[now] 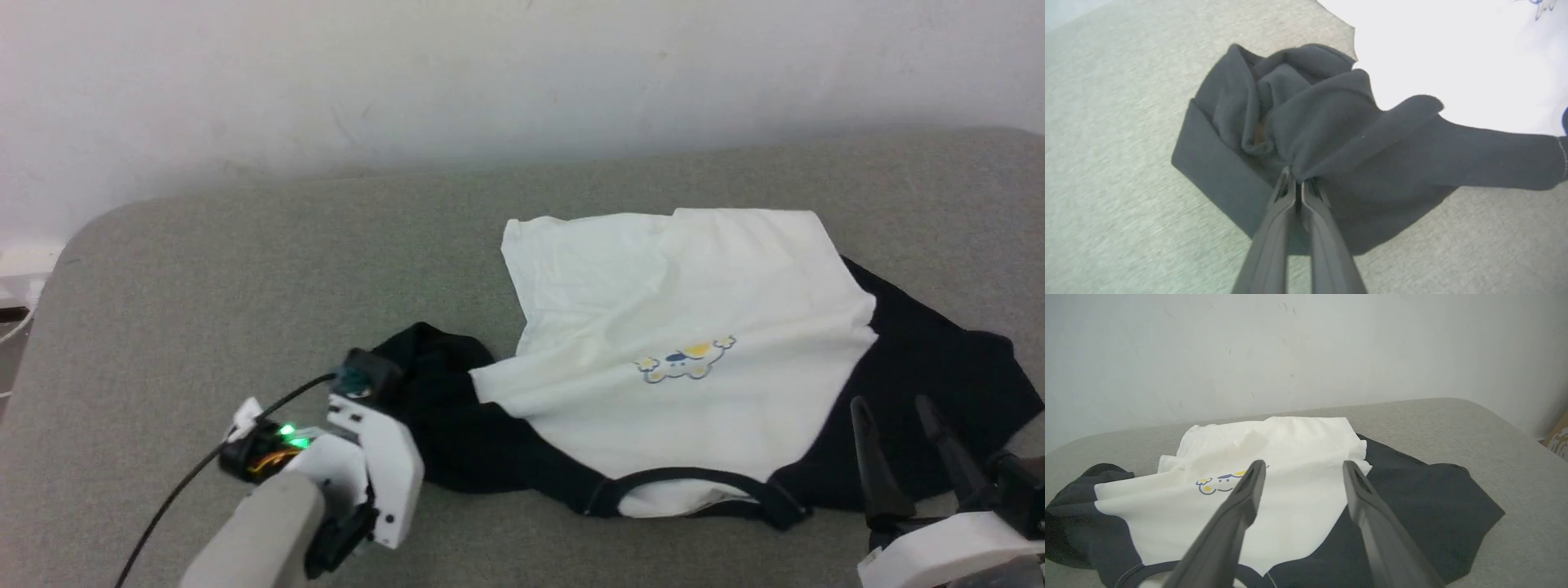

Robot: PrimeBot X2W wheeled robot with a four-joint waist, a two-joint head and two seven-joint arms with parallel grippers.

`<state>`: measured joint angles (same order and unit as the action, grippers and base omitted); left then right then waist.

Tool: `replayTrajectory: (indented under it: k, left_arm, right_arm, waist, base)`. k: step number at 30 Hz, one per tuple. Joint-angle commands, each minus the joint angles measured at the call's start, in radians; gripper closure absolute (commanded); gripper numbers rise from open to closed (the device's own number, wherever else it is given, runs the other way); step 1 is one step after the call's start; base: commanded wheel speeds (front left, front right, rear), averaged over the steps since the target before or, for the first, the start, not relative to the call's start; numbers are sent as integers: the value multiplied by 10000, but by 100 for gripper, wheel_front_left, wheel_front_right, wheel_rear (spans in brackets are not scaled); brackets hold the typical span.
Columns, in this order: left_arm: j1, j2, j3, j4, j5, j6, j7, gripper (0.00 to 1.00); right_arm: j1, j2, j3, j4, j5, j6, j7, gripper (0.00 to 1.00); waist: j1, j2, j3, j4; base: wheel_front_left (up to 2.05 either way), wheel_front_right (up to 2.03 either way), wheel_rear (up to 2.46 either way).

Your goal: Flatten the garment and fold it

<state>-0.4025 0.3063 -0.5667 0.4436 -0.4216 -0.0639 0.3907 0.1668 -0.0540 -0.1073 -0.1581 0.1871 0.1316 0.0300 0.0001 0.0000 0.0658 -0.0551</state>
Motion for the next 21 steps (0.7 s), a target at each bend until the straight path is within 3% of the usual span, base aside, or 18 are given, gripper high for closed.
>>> replayTrajectory:
  k: [1, 4, 5, 8, 11, 12, 13, 17, 21]
  left_arm:
    - [652, 449, 354, -577, -179, 368, -19, 100]
    - [1717, 1017, 969, -1602, -510, 1070, 67, 100]
    - [1717, 1017, 969, -1602, -510, 1070, 67, 100]
    - [2918, 1303, 1520, -2380, -948, 1711, 96, 100]
    - [3789, 1238, 1923, -2856, -1294, 2168, -220, 100]
    - [3981, 1186, 1993, -2939, -1341, 2284, -342, 43]
    - [4121, 1104, 2067, -3051, -1387, 2380, -518, 0]
    - [4253, 807, 2241, -3647, -1196, 2670, -1550, 0]
    - [4080, 749, 2008, -4318, -831, 2584, -2056, 0]
  right_arm:
    - [112, 36, -9, 49, 90, -9, -71, 0]
    - [142, 36, 75, 106, 133, -9, -93, 0]
    - [142, 36, 75, 106, 133, -9, -93, 0]
    - [176, 36, 113, 130, 167, -9, -115, 0]
    - [198, 37, 157, 104, 155, -9, -115, 0]
    - [208, 37, 189, 91, 113, -9, -93, 0]
    - [212, 37, 228, 64, 84, -9, -75, 0]
    - [289, 37, 355, -100, 18, -9, 43, 0]
    - [391, 37, 510, -299, 20, -9, 198, 0]
  waist:
    - [-1, 0, -115, 152]
    - [-1, 0, -159, 232]
    - [-1, 0, -159, 232]
    - [-1, 0, -182, 304]
    - [-1, 0, -199, 427]
    - [-1, 0, -223, 464]
    - [-1, 0, -251, 493]
    - [-1, 0, -449, 624]
    - [-1, 0, -623, 670]
  base:
    - [0, 0, 0]
    - [0, 0, 0]
    - [0, 0, 0]
    - [0, 0, 0]
    - [0, 0, 0]
    - [0, 0, 0]
    - [0, 0, 0]
    - [0, 0, 0]
    - [0, 0, 0]
